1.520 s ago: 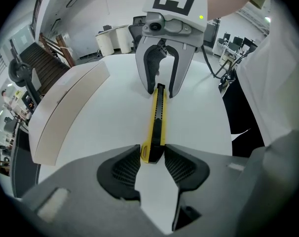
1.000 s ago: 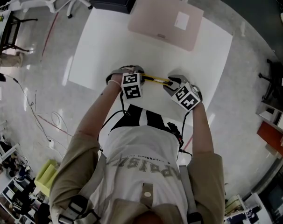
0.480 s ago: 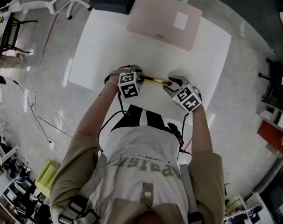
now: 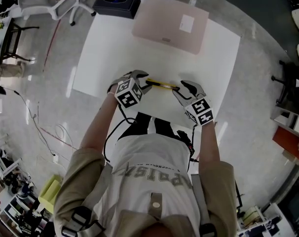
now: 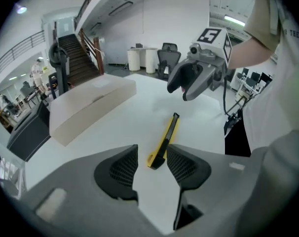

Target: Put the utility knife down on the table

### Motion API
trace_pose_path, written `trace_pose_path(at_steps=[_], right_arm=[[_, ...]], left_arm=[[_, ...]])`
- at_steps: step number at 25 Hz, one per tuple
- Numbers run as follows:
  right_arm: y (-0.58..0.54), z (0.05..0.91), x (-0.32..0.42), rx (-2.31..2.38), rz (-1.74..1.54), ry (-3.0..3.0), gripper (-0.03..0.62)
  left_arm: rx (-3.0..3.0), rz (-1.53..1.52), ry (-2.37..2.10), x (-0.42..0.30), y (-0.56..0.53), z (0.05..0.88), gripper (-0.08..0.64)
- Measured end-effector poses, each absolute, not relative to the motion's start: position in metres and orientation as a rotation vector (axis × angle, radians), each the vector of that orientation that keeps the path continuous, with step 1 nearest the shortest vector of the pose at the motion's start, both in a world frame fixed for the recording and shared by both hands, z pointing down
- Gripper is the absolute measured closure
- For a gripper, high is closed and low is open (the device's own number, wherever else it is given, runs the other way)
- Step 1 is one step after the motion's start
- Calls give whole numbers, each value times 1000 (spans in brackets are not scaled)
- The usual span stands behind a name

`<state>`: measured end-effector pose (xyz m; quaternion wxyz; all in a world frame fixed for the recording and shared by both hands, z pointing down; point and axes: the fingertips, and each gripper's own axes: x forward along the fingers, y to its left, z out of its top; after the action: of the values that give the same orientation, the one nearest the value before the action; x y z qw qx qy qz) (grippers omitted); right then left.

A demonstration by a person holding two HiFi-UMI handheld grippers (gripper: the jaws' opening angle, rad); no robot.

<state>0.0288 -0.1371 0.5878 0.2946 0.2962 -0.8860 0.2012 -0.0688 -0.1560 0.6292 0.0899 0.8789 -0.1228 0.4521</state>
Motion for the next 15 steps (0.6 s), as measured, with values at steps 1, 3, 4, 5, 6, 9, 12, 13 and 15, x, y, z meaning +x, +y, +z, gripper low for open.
trace_pose_path(at_steps=[1,3,4,5,6,9,12,13,15], right_arm=[[-140,578,31,847,507,-2373,396],[-147,557,37,991,435,-2393,397],[-151,547,41,1069,401,-2397,396],[-153,535,45,1148,369,-2399,397],[-156,524,49,1227,341,-2398,397],[-160,490,64,1463,280,-2383,397],[-158,462,78,1661,238,-2351,397],[-157,455,81,1704,220,-2341,397],[-154,441,84,1762,172,-2329,397]], left_arm=[[2629,1284,-417,-69,-160,620,370],[2652,1147,-542,-69,-169,598,370],[2664,1073,-614,-70,-174,587,370],[2677,1001,-692,-71,-179,575,370],[2694,931,-777,-73,-185,562,370],[2720,752,-1022,-82,-197,523,371],[2716,586,-1196,-92,-199,490,371],[2714,530,-1249,-95,-199,480,371],[2708,410,-1349,-101,-196,458,371]])
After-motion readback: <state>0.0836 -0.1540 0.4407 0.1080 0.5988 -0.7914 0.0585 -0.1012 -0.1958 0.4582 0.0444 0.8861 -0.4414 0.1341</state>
